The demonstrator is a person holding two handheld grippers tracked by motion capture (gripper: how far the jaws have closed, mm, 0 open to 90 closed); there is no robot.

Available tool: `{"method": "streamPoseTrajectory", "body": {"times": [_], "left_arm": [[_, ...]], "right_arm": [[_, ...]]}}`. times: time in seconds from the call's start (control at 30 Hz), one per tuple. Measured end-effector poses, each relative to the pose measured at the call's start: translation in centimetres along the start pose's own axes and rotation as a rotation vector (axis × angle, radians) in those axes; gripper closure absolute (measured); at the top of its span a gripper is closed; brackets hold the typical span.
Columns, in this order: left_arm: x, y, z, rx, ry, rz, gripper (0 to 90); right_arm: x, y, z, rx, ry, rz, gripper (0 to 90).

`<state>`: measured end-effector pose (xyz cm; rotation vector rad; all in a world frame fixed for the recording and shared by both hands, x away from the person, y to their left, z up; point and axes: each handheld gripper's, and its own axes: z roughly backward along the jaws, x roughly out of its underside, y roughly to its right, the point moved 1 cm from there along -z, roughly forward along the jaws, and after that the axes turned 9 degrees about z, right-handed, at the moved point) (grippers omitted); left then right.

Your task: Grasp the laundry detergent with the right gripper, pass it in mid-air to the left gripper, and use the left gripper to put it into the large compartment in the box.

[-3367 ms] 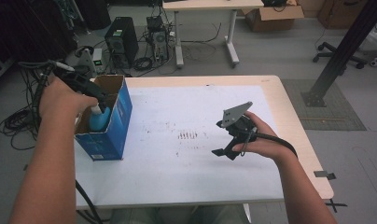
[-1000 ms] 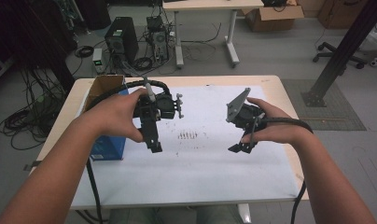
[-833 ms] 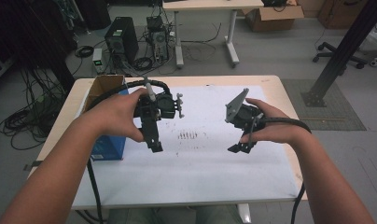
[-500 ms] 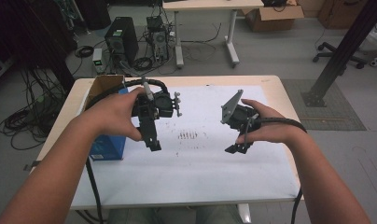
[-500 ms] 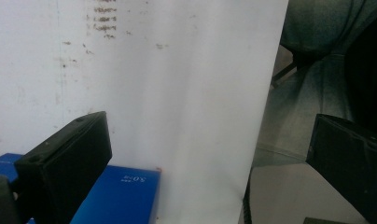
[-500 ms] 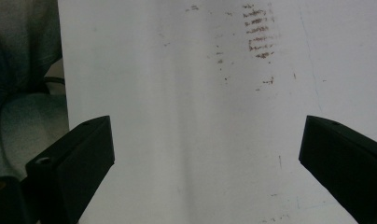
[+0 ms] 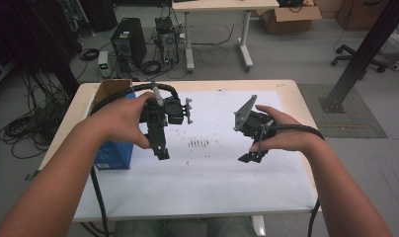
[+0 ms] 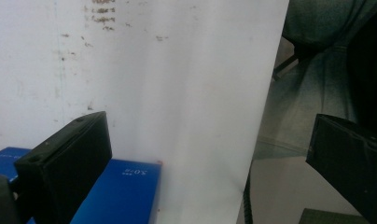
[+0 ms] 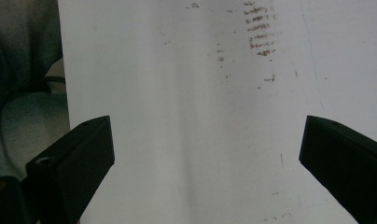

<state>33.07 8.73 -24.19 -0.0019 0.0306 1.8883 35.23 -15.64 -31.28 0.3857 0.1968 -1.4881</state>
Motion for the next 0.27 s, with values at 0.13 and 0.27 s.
{"method": "streamPoseTrajectory", "body": {"times": [0.13,0.27], "left_arm": [[-0.17,-0.03,-0.19,-0.002,-0.009,0.000,0.2],[-0.25,0.00,-0.29,-0.003,-0.017,0.001,0.2]], "right_arm": [[0.19,0.04,-0.07,-0.003,0.001,-0.005,3.4],[0.33,-0.01,-0.03,-0.002,0.000,-0.008,3.5]]}}
